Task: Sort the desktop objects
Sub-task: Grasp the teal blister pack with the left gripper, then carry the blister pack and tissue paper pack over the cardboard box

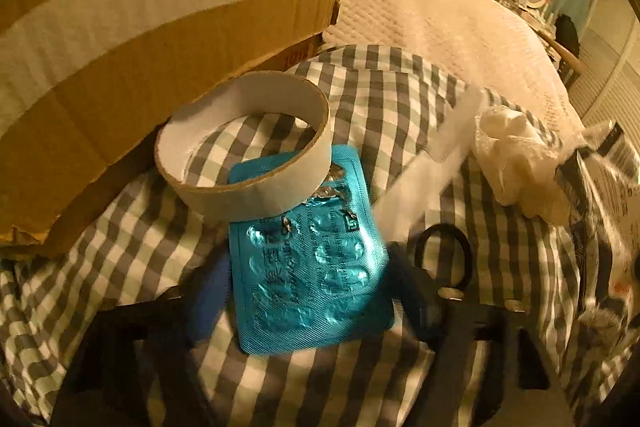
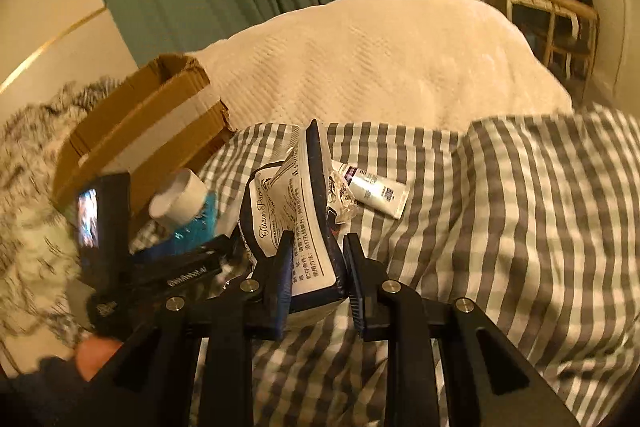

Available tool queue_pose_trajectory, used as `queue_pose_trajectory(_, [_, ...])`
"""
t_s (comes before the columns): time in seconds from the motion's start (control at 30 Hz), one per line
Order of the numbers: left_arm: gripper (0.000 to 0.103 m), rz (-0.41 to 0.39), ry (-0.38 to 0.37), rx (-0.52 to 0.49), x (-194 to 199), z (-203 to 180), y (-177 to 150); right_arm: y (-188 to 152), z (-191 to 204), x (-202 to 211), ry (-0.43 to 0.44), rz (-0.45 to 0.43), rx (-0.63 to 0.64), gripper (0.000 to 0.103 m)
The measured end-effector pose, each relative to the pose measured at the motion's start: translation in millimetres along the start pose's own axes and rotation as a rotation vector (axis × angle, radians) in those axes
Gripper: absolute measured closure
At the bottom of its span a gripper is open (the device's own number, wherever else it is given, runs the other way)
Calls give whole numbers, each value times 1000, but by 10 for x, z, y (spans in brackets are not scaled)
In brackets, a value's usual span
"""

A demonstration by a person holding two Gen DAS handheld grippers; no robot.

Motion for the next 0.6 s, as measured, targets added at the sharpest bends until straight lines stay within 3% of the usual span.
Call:
queue_pose_trajectory(0.43, [31, 52, -136, -69, 566, 313, -401, -328, 202, 175, -20, -13, -22, 80])
queue_pose_trajectory(0.6, [31, 25, -162, -102, 819, 331, -493, -516, 309, 255, -54, -5, 1, 80])
Point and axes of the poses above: each gripper's, at about its wrist camera, not at the fingertips, and x roughly against the way its jaws point, z to its left, y to its top, the point moved 1 cm from there along -x, roughly the way its jaws point
